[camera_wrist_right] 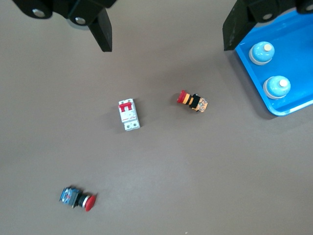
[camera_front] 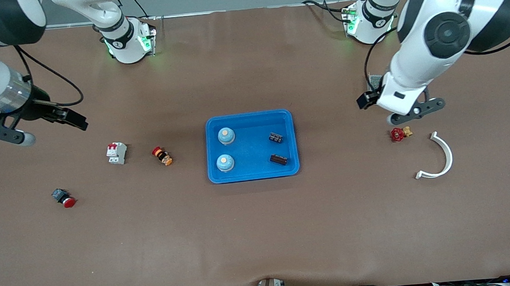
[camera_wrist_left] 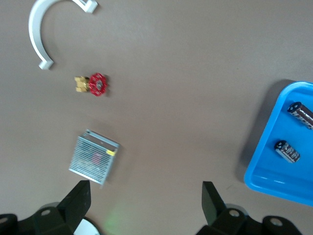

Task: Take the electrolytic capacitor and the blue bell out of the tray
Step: 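Lower the right gripper onto a bell while the left gripper lowers onto a capacitor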

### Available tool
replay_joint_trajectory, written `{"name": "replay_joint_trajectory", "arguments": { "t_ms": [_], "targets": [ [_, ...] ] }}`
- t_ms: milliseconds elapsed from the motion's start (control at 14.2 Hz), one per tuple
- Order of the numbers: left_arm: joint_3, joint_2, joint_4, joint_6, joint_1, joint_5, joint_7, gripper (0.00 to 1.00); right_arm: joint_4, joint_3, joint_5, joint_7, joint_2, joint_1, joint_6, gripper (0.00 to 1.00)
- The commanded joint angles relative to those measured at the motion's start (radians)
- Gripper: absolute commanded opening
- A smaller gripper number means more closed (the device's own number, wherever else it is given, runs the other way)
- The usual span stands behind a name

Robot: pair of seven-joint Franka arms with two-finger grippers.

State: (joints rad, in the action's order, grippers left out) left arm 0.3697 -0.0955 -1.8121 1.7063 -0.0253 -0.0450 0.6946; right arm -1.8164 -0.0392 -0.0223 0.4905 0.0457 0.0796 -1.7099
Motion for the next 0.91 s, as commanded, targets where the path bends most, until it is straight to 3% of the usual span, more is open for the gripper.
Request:
{"name": "replay_joint_trajectory", "arguments": {
  "t_ms": [0, 282, 493, 845],
  "targets": [
    [0.043, -0.035, -0.009, 0.041, 0.007, 0.001, 0.101, 1.00, -0.067, 0.004, -0.007, 0.190, 0.028, 0.054, -0.048, 1.00],
    [0.101, -0.108, -0.012, 0.114, -0.002, 0.001, 0.276, 1.00, -0.115, 0.005, -0.016, 0.573, 0.002, 0.169, -0.128, 1.00],
    [0.104, -0.171, -0.012, 0.177, -0.054, -0.004, 0.428, 1.00, -0.196, 0.004, -0.019, 0.767, -0.016, 0.248, -0.278, 1.00],
    [0.104, -0.260, -0.012, 0.297, -0.116, -0.013, 0.621, 1.00, -0.196, 0.005, -0.088, 1.091, -0.170, 0.353, -0.476, 1.00]
  ]
}}
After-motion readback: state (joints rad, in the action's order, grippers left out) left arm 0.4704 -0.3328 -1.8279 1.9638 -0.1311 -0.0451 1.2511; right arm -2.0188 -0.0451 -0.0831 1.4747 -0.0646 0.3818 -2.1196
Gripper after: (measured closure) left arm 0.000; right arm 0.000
